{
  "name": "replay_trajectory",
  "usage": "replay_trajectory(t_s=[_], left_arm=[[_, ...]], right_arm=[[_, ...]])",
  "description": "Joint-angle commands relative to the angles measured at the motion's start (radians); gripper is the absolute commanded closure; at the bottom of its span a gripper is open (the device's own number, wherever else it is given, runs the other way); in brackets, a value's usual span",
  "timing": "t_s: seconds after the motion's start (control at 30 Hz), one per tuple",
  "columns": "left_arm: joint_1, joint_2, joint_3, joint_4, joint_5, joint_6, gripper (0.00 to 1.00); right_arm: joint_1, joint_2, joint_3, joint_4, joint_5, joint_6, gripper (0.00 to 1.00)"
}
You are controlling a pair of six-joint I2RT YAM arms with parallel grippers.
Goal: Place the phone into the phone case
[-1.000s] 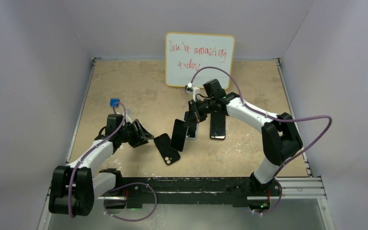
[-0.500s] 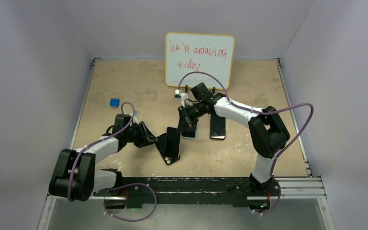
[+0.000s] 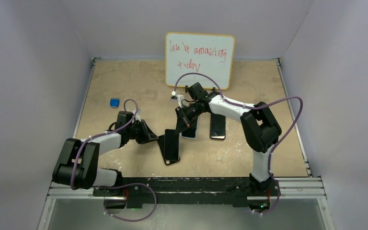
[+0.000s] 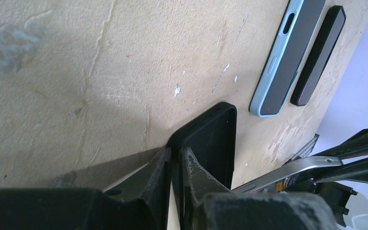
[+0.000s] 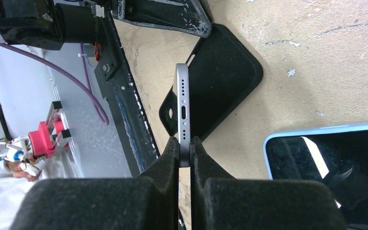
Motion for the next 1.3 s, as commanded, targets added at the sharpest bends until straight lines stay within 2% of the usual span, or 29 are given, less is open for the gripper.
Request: replay_trajectory(t_s=[0.0, 0.33, 0.63, 0.83, 1.27], left_arm=[[-0.008, 0.027, 0.053, 0.082, 0.031, 0.010, 0.88], [-0.011, 0.088, 0.060, 0.131, 0.057, -0.002, 0.91], [-0.012, 0.109, 0.054, 0.172, 0.087, -0.034, 0.92], [-0.012, 0.118, 0.055, 0.173, 0.087, -0.032, 0.93], [-0.012, 0.134, 0.062, 0.172, 0.083, -0.029, 0.95]], right_arm=[[0.012, 0.021, 0.046, -0.022, 0.020, -0.035, 1.00], [0.018, 0.077, 0.076, -0.014, 0.059, -0.023, 1.00], [0.029, 0.163, 0.142, -0.057, 0.080, -0.066, 0.88], [0.029, 0.148, 0.087, 0.005, 0.115, -0.080, 0.86], [0.036, 0.119, -0.015, 0.172, 0.105, -0.139, 1.00]])
